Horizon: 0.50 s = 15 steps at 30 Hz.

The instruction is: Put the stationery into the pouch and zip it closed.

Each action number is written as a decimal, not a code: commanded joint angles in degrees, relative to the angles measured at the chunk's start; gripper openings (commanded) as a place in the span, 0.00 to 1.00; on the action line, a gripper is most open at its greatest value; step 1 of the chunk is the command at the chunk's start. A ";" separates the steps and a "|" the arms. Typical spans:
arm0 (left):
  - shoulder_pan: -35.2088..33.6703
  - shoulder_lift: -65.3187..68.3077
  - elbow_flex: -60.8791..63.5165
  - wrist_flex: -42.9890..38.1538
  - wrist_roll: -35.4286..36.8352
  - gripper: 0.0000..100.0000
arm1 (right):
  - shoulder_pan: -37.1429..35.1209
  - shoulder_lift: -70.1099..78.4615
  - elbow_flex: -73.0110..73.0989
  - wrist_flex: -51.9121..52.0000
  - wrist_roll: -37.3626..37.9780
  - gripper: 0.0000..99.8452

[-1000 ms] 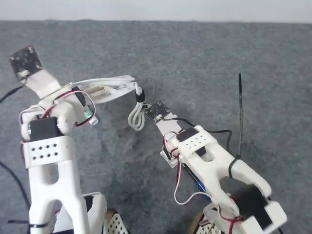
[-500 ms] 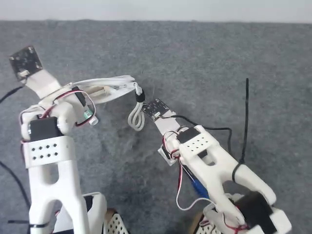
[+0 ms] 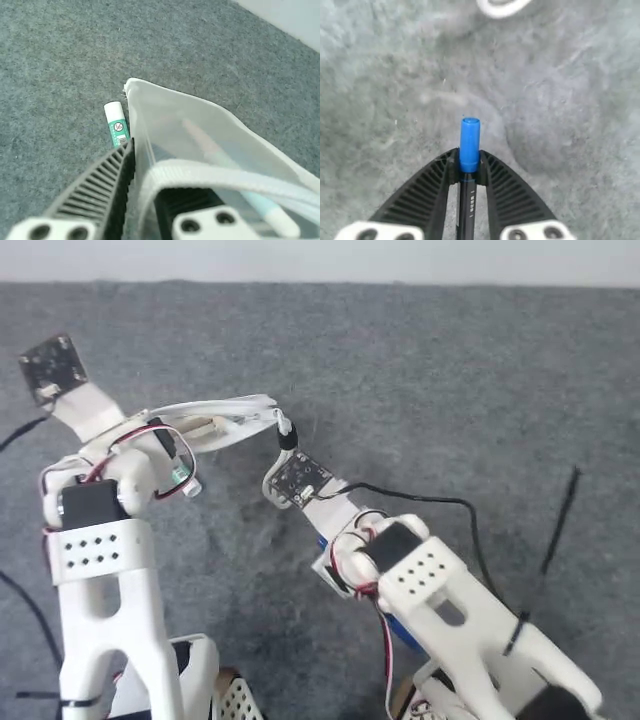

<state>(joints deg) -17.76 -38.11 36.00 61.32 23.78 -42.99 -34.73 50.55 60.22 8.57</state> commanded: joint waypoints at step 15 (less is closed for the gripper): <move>-0.09 -0.44 -0.48 -1.93 0.62 0.01 | -0.48 -25.01 -1.05 -3.82 -17.67 0.01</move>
<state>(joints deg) -17.76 -38.11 36.00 61.32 23.78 -42.99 -55.38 50.64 59.34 -6.99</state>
